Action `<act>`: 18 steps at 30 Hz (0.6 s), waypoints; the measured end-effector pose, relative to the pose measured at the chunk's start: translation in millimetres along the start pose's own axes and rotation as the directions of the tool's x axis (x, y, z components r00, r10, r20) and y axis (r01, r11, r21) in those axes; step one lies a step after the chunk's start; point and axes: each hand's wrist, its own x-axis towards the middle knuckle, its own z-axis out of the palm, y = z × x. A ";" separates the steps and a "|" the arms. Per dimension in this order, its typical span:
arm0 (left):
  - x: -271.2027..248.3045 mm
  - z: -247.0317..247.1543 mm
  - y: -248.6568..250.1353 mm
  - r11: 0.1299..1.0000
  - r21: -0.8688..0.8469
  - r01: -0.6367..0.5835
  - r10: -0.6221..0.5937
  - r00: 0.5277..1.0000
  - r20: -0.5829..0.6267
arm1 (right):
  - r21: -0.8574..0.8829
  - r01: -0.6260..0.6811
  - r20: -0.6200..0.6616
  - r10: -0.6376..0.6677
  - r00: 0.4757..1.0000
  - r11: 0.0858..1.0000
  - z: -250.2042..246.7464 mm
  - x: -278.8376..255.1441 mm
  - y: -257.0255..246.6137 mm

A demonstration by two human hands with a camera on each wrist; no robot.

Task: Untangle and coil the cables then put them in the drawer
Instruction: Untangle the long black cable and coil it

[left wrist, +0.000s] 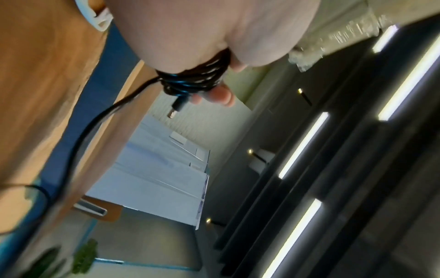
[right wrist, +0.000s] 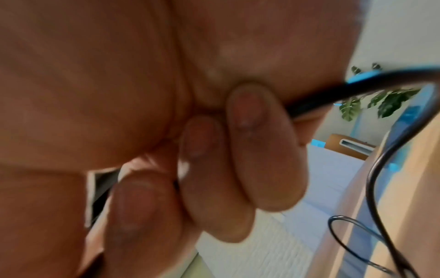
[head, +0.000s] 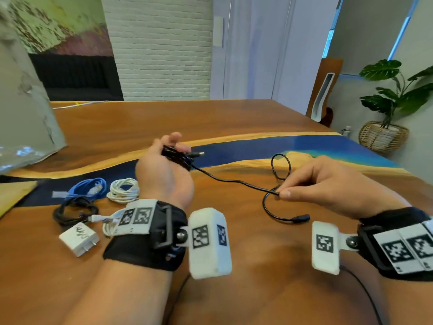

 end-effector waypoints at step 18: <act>-53.1 10.7 -24.6 0.505 0.860 0.076 -0.702 0.616 0.358 | 0.094 0.259 -0.556 -0.165 0.815 0.961 10.7 18.4 18.0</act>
